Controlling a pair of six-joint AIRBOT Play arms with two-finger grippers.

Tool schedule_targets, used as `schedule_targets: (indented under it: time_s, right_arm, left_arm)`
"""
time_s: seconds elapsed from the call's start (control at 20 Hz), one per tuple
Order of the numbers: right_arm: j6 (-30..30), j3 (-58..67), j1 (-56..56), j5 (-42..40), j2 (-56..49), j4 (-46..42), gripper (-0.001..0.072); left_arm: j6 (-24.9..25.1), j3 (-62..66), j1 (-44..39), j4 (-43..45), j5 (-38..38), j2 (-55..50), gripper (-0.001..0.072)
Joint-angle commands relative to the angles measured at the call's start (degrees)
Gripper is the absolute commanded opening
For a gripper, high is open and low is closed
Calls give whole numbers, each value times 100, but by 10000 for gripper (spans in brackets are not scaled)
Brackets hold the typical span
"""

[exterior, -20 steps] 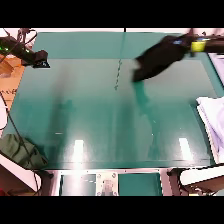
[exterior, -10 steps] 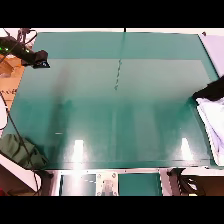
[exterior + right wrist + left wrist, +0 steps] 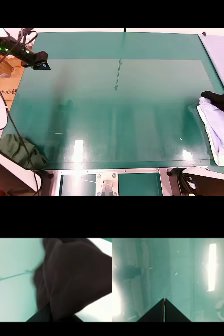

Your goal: Fold the shirts.

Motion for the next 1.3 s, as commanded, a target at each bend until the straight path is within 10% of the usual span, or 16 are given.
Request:
schedule_targets:
  time_s: [0.0,0.35,0.45,0.5,0.6,0.75,1.25]
  right_arm:
    - [260,-208,-103,584,96,-1023,13]
    - [-374,-1976,-101,409,92,-2465,55]
    - [-568,-2411,-105,435,90,-2695,591]
    - [-608,-2476,-105,461,74,-2695,608]
    - [-501,-2306,-55,640,11,-2610,602]
    - [-481,-1609,428,505,-94,-1849,45]
    - [-1246,-2253,4660,-1187,529,-1281,11]
  left_arm:
    - [0,7,0,-7,-114,4,30]
    - [-2,7,0,-17,-192,4,30]
    - [0,7,2,-74,-192,4,31]
    - [-2,7,0,-160,-201,4,30]
    - [-2,7,0,-341,-225,4,29]
    - [-13,4,-24,-538,-214,76,29]
    - [-2,-3110,-957,-138,378,2361,28]
